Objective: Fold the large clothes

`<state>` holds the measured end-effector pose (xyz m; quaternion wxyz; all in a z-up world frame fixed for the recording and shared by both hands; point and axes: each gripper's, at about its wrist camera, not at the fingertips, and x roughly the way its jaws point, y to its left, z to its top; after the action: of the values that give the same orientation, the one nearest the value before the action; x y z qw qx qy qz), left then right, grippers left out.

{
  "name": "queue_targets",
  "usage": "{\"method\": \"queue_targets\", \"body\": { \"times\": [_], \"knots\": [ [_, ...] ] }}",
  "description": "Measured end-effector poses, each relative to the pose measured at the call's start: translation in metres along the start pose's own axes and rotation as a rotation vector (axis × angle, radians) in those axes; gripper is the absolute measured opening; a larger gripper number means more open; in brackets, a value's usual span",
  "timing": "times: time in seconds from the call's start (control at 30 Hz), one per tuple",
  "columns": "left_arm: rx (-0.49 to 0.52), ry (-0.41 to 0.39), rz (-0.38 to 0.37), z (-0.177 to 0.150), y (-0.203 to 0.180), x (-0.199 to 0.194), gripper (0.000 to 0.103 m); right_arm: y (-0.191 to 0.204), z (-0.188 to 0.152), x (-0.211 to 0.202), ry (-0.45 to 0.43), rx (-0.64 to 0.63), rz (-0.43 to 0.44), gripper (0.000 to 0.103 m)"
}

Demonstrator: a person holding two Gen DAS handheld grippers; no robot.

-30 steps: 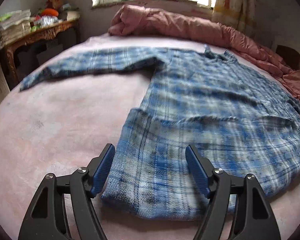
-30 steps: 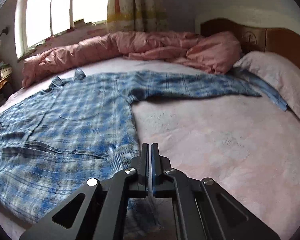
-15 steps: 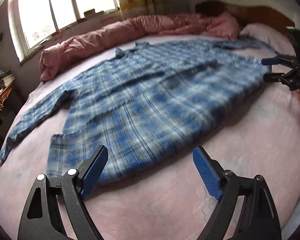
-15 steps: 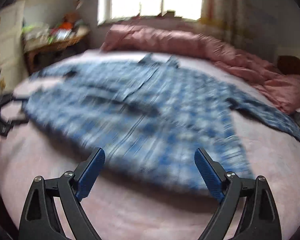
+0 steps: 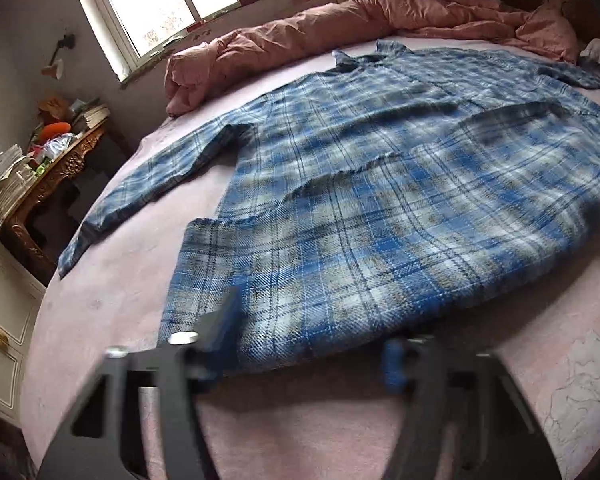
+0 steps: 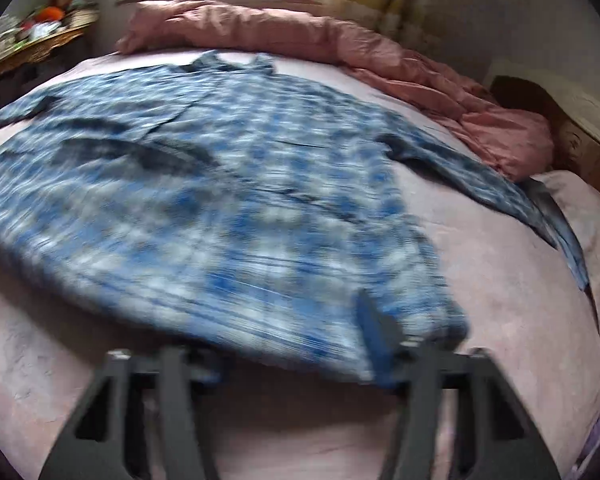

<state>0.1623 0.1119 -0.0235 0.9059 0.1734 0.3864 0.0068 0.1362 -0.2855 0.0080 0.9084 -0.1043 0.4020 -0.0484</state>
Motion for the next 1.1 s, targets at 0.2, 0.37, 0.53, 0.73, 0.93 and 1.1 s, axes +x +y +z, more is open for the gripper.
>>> {"method": "queue_targets", "body": {
  "times": [0.2, 0.37, 0.53, 0.73, 0.93, 1.1],
  "knots": [
    [-0.068, -0.043, -0.046, 0.001, 0.012, -0.016, 0.003, -0.034, 0.001, -0.002, -0.012, 0.142, 0.070, 0.006],
    [-0.047, -0.062, -0.051, 0.001, 0.004, -0.033, 0.002, -0.037, 0.001, -0.021, -0.056, 0.114, 0.015, 0.005],
    [-0.073, -0.031, -0.078, 0.013, 0.009, -0.024, 0.003, -0.050, 0.007, -0.013, -0.041, 0.189, 0.091, 0.005],
    [-0.108, -0.028, -0.084, 0.071, 0.027, -0.011, 0.003, -0.056, 0.055, -0.002, -0.073, 0.186, 0.098, 0.005],
    [-0.140, -0.033, -0.032, 0.142, 0.042, 0.030, 0.003, -0.058, 0.124, 0.038, -0.070, 0.234, 0.063, 0.005],
    [-0.180, 0.026, -0.026, 0.169, 0.045, 0.085, 0.003, -0.044, 0.163, 0.098, -0.020, 0.222, 0.005, 0.005]
  ]
}}
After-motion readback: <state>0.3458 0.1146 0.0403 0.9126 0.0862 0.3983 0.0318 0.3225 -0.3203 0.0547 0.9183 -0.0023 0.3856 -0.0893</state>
